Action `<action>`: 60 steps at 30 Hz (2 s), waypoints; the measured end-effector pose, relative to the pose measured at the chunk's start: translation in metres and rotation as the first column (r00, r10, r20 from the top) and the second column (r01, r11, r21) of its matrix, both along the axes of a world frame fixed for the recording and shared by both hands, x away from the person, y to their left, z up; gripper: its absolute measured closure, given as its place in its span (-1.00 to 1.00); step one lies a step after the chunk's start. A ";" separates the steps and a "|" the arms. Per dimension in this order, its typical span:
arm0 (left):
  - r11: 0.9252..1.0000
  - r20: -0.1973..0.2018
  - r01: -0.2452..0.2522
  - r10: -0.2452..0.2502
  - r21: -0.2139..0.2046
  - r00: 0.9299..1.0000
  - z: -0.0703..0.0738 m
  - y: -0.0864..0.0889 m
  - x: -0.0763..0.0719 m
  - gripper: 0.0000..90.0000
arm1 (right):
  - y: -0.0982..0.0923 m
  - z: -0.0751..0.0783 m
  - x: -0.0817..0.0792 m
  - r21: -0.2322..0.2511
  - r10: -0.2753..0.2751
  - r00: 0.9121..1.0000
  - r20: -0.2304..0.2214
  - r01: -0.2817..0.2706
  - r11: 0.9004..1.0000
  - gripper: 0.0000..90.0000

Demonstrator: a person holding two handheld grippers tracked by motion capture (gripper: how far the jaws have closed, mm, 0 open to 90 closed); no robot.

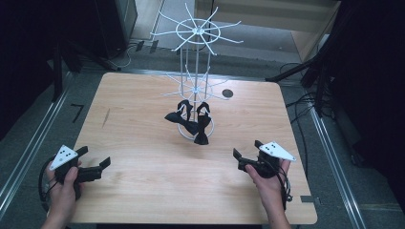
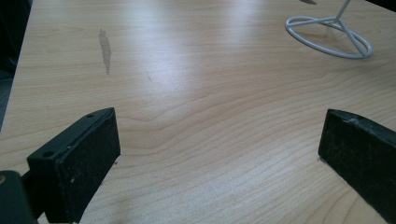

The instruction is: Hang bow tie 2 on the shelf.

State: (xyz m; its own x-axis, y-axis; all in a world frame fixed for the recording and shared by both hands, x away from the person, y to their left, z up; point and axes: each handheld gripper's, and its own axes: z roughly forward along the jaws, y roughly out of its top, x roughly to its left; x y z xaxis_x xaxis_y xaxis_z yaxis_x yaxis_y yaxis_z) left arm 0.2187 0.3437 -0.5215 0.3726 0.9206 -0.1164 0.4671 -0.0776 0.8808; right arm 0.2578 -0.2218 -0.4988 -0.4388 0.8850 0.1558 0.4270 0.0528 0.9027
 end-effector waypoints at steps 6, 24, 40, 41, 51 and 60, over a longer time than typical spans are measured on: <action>1.000 0.000 0.000 0.000 0.000 1.000 0.000 0.000 0.000 -1.00 | -0.012 -0.004 -0.005 -0.006 -0.017 1.000 -0.002 0.017 1.000 -0.78; 1.000 0.002 -0.005 0.005 -0.001 1.000 0.000 0.000 0.000 -1.00 | -0.048 -0.011 -0.017 -0.009 -0.071 0.997 -0.008 0.071 0.997 -0.78; 1.000 0.004 -0.006 0.006 0.000 1.000 0.000 0.000 0.000 -1.00 | -0.086 -0.023 -0.034 -0.027 -0.126 0.992 -0.030 0.125 0.992 -0.77; 1.000 0.004 -0.006 0.006 -0.001 1.000 0.000 0.000 0.000 -1.00 | -0.088 -0.023 -0.035 -0.030 -0.128 0.991 -0.031 0.127 0.991 -0.78; 1.000 0.004 -0.007 0.007 -0.002 1.000 0.000 0.000 0.000 -1.00 | -0.104 -0.030 -0.044 -0.044 -0.155 0.987 -0.049 0.153 0.987 -0.77; 1.000 0.004 -0.008 0.008 0.002 1.000 0.000 0.000 0.000 -1.00 | -0.124 -0.036 -0.056 -0.043 -0.189 0.980 -0.060 0.186 0.982 -0.77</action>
